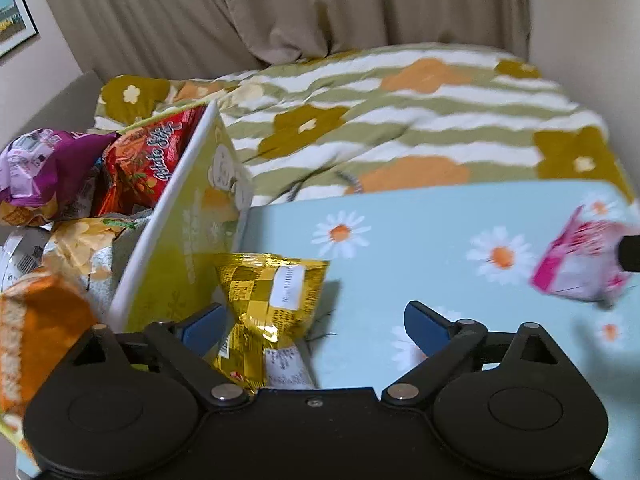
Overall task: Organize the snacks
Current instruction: 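Move both tools back over the daisy mat, then grasp the gold bag with the left tool while the right tool grasps the pink bag, then carry both bags over the yellow box and release them inside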
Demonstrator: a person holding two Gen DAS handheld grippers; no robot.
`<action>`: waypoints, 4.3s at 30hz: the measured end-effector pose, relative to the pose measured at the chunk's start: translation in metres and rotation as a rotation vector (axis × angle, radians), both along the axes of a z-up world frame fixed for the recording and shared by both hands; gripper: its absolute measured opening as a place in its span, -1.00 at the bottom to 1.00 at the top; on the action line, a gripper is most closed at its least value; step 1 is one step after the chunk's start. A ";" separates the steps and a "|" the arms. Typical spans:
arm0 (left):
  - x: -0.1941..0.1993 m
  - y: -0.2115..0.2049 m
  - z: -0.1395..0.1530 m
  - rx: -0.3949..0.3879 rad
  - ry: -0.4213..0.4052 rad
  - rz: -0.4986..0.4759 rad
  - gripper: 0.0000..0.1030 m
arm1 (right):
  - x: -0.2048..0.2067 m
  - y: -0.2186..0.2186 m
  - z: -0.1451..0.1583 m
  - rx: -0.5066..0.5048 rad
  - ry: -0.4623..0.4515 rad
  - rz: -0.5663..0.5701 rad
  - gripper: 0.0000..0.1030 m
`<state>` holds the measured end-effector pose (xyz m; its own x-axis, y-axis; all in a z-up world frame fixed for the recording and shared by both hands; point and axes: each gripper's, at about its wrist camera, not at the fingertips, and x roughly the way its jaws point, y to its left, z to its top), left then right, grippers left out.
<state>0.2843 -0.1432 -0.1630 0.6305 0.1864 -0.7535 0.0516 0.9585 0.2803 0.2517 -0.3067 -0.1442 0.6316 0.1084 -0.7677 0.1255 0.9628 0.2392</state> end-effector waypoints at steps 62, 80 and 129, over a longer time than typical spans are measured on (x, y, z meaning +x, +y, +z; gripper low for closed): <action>-0.041 -0.001 0.077 -0.130 -0.138 -0.069 -0.23 | 0.011 0.025 0.005 -0.102 -0.081 0.091 0.29; -0.104 0.129 0.191 -0.200 -0.382 -0.032 -0.23 | -0.033 0.149 0.141 0.005 -0.338 0.217 0.29; -0.087 0.350 0.132 -0.323 -0.171 -0.031 1.00 | -0.027 0.388 0.116 -0.091 -0.275 0.187 1.00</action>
